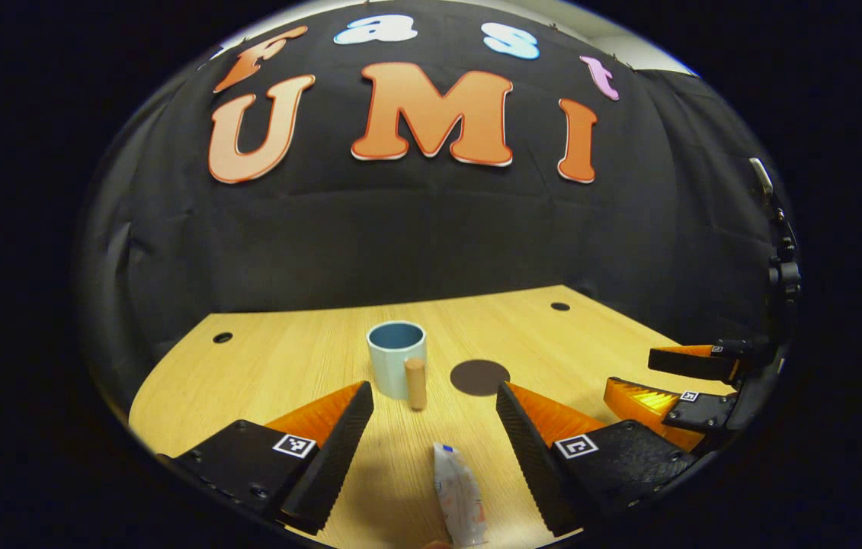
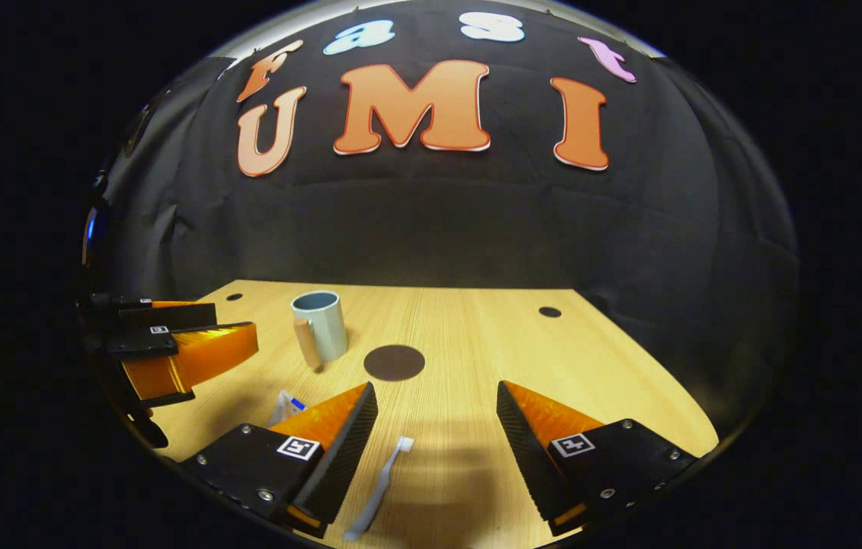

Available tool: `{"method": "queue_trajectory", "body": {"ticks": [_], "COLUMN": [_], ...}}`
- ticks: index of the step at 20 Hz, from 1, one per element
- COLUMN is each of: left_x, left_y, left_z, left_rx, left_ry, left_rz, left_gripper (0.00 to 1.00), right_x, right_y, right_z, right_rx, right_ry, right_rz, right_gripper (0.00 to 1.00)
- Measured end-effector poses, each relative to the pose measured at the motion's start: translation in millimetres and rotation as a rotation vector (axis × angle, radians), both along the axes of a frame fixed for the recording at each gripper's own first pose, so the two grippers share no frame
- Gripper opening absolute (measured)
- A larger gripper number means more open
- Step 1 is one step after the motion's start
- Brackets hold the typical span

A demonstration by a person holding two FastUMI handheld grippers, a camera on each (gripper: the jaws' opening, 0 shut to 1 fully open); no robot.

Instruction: Put the toothbrush and toothpaste on the desktop into the cup, then pick up the cup and place it on the coaster on the desktop.

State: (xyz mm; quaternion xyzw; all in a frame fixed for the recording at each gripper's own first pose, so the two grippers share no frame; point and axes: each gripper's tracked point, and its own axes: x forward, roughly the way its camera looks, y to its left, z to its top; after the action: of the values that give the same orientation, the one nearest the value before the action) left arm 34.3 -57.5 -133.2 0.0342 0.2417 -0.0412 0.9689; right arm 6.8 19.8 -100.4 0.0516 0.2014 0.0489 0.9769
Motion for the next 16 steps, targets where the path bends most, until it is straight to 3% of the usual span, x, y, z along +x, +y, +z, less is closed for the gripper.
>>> {"method": "queue_trajectory", "body": {"ticks": [11,16], "left_x": [-19.5,-27.3], "left_y": [4.0,-2.7], "left_z": [-67.9,-96.1], "left_rx": [0.03,0.019], "left_ry": [0.257,0.366], "left_rz": [0.001,0.004], "left_gripper": [0.98,0.98], "right_x": [-32.0,-41.6], "right_y": [33.2,45.3], "right_z": [-71.5,-97.0], "right_rx": [-0.029,-0.028], "right_ry": [0.312,0.411], "right_rz": [0.105,0.124], "right_gripper": [0.77,0.63]}}
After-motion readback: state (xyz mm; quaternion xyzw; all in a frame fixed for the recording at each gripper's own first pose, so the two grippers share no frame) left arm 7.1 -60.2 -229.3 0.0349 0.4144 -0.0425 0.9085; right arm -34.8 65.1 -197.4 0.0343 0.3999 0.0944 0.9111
